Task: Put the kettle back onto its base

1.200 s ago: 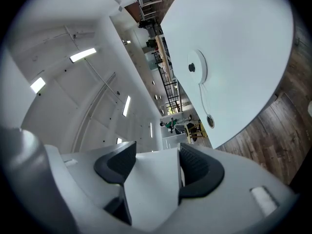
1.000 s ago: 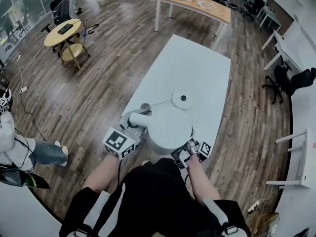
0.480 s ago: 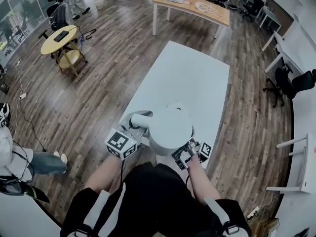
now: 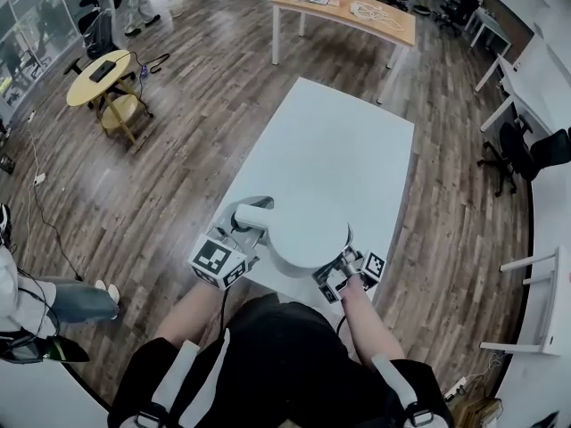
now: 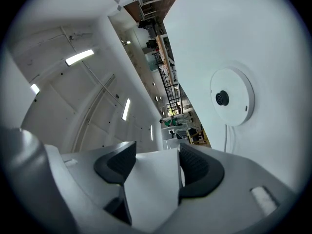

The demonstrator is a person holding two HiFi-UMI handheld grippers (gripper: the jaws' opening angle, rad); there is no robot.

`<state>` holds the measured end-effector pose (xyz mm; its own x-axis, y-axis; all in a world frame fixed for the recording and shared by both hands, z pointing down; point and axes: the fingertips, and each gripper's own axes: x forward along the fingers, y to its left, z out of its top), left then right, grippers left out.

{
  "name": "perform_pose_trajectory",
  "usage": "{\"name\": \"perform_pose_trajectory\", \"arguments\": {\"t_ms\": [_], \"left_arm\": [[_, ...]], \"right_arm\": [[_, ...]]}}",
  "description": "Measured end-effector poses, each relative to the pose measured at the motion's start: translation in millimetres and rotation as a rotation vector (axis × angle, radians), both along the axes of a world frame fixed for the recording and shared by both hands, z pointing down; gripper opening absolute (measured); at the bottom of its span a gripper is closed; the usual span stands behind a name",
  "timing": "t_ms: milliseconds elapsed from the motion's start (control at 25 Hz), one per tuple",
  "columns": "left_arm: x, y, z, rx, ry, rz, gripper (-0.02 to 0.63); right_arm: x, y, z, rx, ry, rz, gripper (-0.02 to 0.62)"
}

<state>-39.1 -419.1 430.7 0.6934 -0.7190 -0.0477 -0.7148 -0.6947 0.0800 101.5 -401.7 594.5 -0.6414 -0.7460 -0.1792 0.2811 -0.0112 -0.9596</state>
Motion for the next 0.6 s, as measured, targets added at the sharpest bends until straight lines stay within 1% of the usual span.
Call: {"name": "perform_pose_trajectory", "arguments": {"t_ms": [120, 240, 360, 480, 560, 600], "left_arm": [[4.8, -10.6, -4.4, 0.028, 0.005, -0.030, -0.002], [7.5, -24.1, -1.3, 0.056, 0.000, -0.059, -0.002], [13.0, -37.1, 5.8, 0.045, 0.008, -0.086, -0.002], [15.5, -45.7, 6.2, 0.032, 0.037, -0.128, -0.002], [15.5, -52.0, 6.1, 0.022, 0.058, -0.159, -0.002], [15.6, -55.1, 7.8, 0.015, 0.067, -0.171, -0.002]], "right_arm": [[8.5, -13.7, -2.5, 0.020, 0.029, 0.013, 0.275], [16.8, -28.7, -0.5, 0.016, 0.090, 0.040, 0.273], [27.5, -41.1, 4.9, -0.001, 0.128, 0.047, 0.268], [38.3, -50.2, 4.9, 0.001, 0.167, 0.070, 0.261], [45.1, -57.6, 1.7, 0.020, 0.253, 0.092, 0.259], [49.9, -61.2, 1.3, 0.032, 0.327, 0.102, 0.256]]}}
